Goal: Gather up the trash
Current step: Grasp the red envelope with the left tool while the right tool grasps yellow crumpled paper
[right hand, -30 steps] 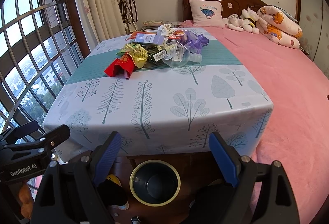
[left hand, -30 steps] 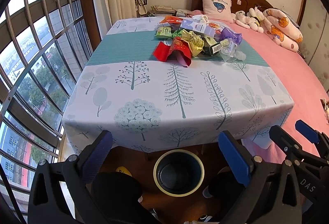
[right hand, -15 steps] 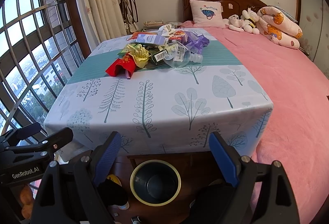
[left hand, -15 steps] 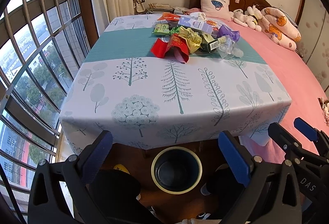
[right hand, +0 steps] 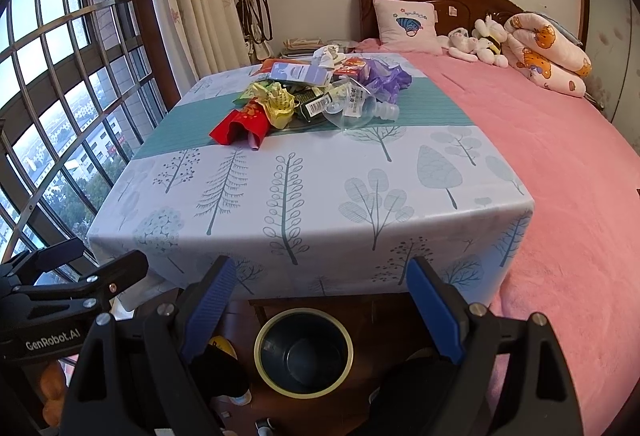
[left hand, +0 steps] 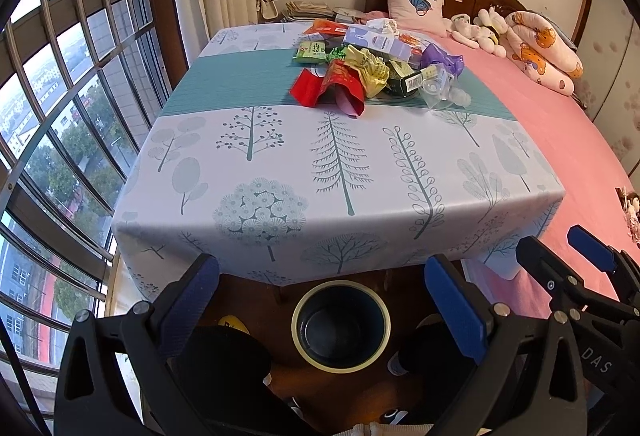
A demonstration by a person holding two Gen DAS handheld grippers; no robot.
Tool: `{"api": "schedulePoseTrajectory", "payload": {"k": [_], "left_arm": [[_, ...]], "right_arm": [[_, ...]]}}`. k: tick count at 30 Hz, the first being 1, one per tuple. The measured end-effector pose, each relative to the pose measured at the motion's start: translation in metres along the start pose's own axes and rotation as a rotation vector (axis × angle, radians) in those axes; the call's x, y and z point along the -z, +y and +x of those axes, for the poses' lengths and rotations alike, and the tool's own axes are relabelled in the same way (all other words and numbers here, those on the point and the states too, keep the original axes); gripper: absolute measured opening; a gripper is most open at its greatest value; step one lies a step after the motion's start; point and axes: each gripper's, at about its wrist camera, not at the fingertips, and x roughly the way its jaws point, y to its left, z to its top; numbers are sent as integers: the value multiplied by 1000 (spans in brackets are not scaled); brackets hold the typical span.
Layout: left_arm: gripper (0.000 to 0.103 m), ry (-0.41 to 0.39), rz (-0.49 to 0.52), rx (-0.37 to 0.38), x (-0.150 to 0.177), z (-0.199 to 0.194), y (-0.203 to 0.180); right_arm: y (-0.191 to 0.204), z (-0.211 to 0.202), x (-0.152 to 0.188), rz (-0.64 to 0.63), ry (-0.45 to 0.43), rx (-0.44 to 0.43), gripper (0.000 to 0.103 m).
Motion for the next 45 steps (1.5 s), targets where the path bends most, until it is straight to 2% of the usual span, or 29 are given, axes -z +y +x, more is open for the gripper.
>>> {"api": "schedulePoseTrajectory", "payload": {"k": [9, 13, 16, 22, 25, 28, 31, 33, 36, 38, 45], "left_arm": [[102, 8, 22, 21, -10, 7, 2], [100, -15, 44, 25, -22, 10, 3], [99, -30, 59, 11, -40, 13, 5], [96, -10, 63, 70, -84, 34, 16], [96, 13, 53, 87, -110, 50, 19], [96, 50, 20, 137, -135, 72, 23], [96, 87, 14, 174, -160, 99, 22], [96, 117, 17, 185, -173, 117, 20], [96, 184, 5, 211, -193, 151, 18], [96, 220, 3, 207, -200, 169, 17], [96, 318, 39, 174, -214, 223, 10]], "right_arm": [[-6, 6, -5, 3, 8, -17, 88], [-8, 8, -14, -21, -19, -8, 88], [-9, 7, -25, -49, -64, 17, 88], [-17, 13, -60, -57, -121, 4, 88], [-23, 25, -81, -37, -110, -35, 88], [-29, 42, -101, -23, -86, -81, 87], [-29, 62, -120, -27, -74, -94, 79], [-30, 77, -131, -29, -54, -101, 68], [-34, 99, -143, -15, -21, -128, 55], [-36, 117, -151, -4, 9, -150, 51], [-28, 146, -164, -27, 36, -190, 51]]}}
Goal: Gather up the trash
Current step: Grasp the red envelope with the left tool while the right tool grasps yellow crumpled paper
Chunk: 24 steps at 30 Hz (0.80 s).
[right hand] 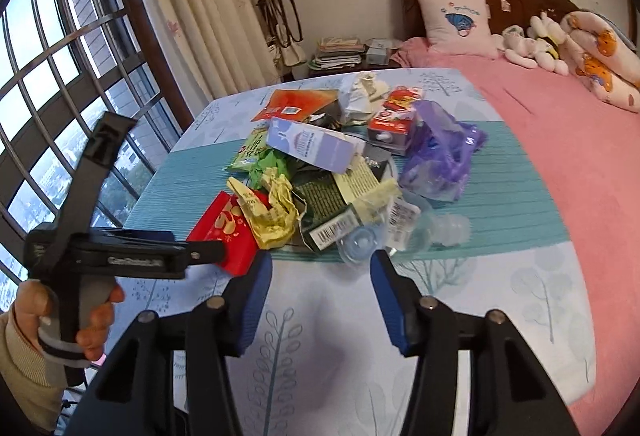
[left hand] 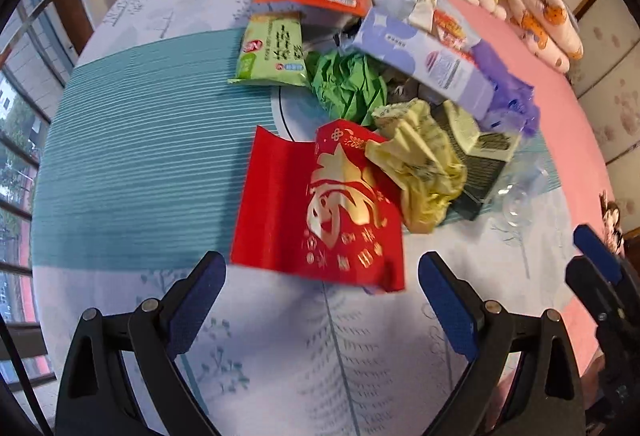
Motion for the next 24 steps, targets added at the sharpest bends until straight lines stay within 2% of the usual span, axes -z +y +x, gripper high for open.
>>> {"api": "schedulePoseTrajectory", "payload": {"k": [5, 6, 8, 10, 12, 15, 16, 17, 24], "left_arm": [[96, 41, 9, -30, -11, 25, -2], [92, 43, 6, -24, -12, 27, -2], [70, 36, 2, -24, -15, 29, -2], [55, 30, 7, -32, -18, 28, -1], [50, 25, -4, -9, -20, 27, 3], [35, 4, -7, 10, -19, 21, 11], [26, -13, -5, 14, -19, 16, 12], [8, -25, -3, 25, -20, 13, 13], [7, -43, -6, -5, -18, 6, 24]], "right_arm": [[9, 16, -10, -31, 22, -20, 51], [10, 19, -12, -36, 26, -22, 51], [16, 25, -16, -54, 37, -28, 51], [21, 30, -19, -68, 46, -38, 51], [26, 36, -22, -86, 56, -51, 51], [33, 45, -27, -106, 72, -65, 51], [36, 50, -28, -116, 81, -69, 51], [40, 54, -29, -123, 87, -70, 51], [58, 95, -33, -142, 174, -98, 51]]}}
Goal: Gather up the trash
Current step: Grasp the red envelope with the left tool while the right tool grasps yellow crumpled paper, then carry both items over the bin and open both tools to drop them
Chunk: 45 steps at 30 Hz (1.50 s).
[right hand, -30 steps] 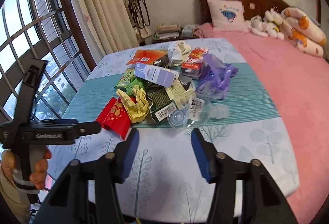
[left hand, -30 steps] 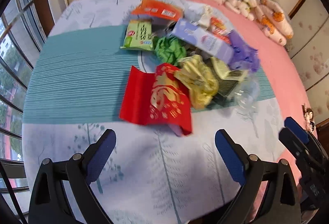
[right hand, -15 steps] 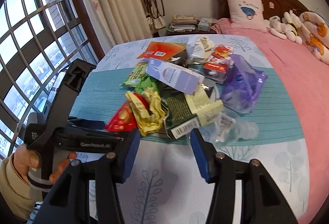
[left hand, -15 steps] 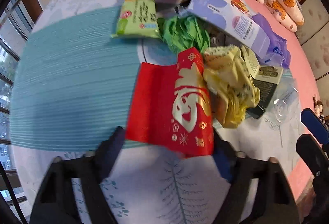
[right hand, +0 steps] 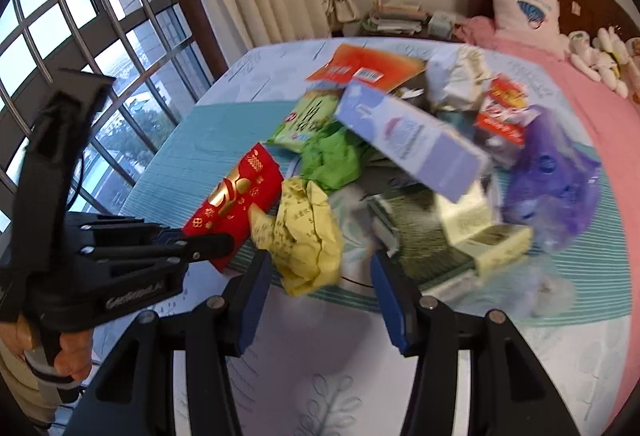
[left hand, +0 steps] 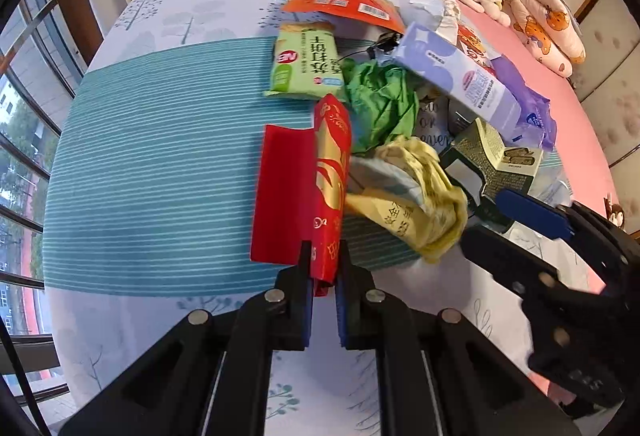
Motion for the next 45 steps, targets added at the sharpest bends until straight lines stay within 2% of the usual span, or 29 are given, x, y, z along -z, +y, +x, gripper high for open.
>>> {"api": "schedulePoseTrajectory", "payload": {"k": [5, 10, 11, 13, 18, 23, 31, 35, 39, 45], "left_arm": [[7, -28, -6, 11, 13, -14, 17], [7, -41, -11, 30, 20, -24, 24], [7, -46, -10, 31, 22, -27, 24], [7, -56, -9, 30, 27, -33, 24], [7, -76, 0, 47, 43, -51, 20], [7, -104, 32, 55, 76, -82, 11], [7, -132, 97, 58, 153, -131, -7], [7, -151, 115, 55, 198, -141, -18], [7, -140, 146, 46, 242, -130, -30], [7, -51, 199, 45, 293, -80, -45]], "right_arm": [[11, 20, -3, 0, 42, -25, 51], [12, 36, -4, 1, 64, 12, 51], [10, 37, -3, 9, 64, 10, 43], [8, 34, -1, 24, 51, -21, 40], [16, 11, 9, 15, 13, -43, 39], [27, -40, 33, 17, -45, -59, 39], [34, -121, 95, 72, -103, -106, 39], [42, -145, 136, 78, -116, -115, 39], [49, -147, 178, 74, -97, -100, 39], [49, -117, 242, 102, -7, -79, 39]]}}
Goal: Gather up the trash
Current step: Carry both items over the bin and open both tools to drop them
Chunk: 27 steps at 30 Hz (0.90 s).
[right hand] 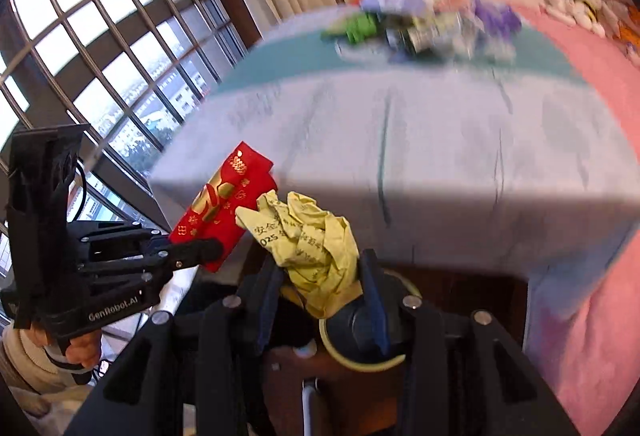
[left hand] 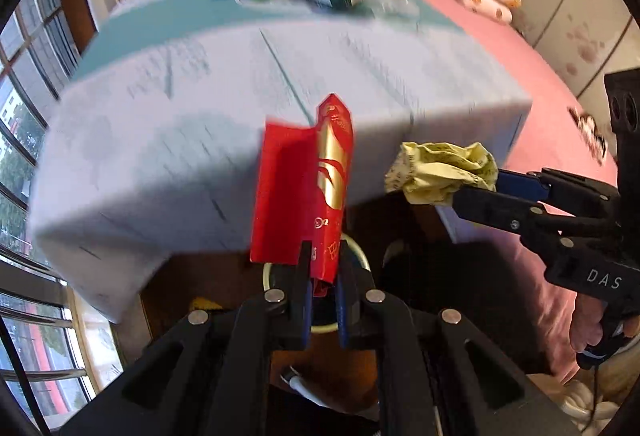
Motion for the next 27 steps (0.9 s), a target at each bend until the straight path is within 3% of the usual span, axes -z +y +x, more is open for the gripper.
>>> {"api": "schedulePoseTrajectory", "payload": {"k": [13, 17, 21, 27], "left_arm": [[7, 150, 36, -6, 44, 140, 0], [8, 182, 37, -37, 51, 178, 4], [8, 237, -8, -61, 60, 211, 12], [9, 275, -71, -60, 63, 228, 29]], "right_arm": [[-79, 128, 93, 248, 144, 84, 39], [-100, 156, 109, 283, 154, 109, 39], [-120, 180, 123, 372, 189, 69, 39], [-137, 199, 125, 433, 235, 56, 40]]}}
